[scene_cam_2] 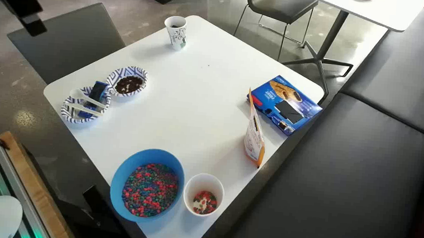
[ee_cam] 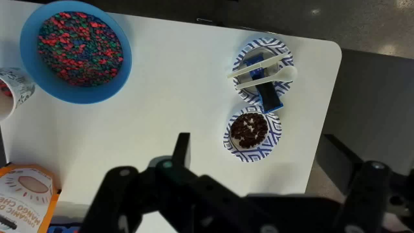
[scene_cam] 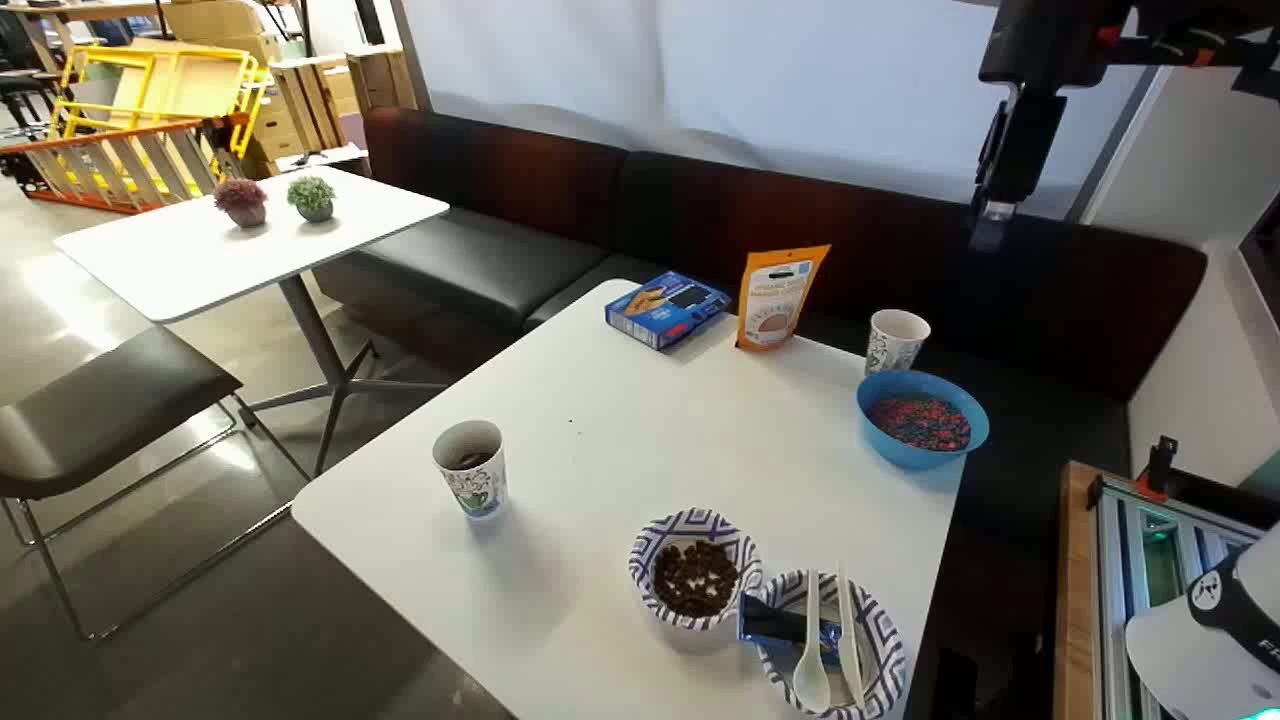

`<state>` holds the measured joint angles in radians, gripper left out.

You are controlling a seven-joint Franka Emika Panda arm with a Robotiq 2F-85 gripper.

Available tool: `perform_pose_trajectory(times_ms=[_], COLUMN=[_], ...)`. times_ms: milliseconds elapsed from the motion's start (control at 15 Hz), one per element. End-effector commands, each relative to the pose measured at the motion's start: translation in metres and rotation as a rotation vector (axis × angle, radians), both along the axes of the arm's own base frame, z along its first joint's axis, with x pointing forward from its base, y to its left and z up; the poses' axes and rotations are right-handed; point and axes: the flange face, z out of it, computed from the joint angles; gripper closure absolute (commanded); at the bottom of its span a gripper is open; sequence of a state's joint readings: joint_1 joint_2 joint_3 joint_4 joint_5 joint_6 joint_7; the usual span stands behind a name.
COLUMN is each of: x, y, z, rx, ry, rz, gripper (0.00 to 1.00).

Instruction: Remove the black object from the coffee cup on the left.

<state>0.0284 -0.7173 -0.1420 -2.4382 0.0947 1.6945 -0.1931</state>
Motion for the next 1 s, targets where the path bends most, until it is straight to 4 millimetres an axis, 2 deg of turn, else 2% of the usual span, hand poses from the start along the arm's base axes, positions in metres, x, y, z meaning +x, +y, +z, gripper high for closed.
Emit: perform_pose_trajectory(times_ms=[0,467,533,667,933], x=[0.0,0.0,0.005,0.026,0.086], y=[0.0,0.0,0.005,0.02,0.05], z=[0.001,0.001,0.002,0.006,0.016], rx=[0.0,0.0,0.008,-0.023,-0.109], ry=[0.001,0.001,0.013,0.008,0.009], rz=[0.0,0.0,0.024,0.045,0.092], gripper=[0.0,0.0,0.0,0.0,0.0])
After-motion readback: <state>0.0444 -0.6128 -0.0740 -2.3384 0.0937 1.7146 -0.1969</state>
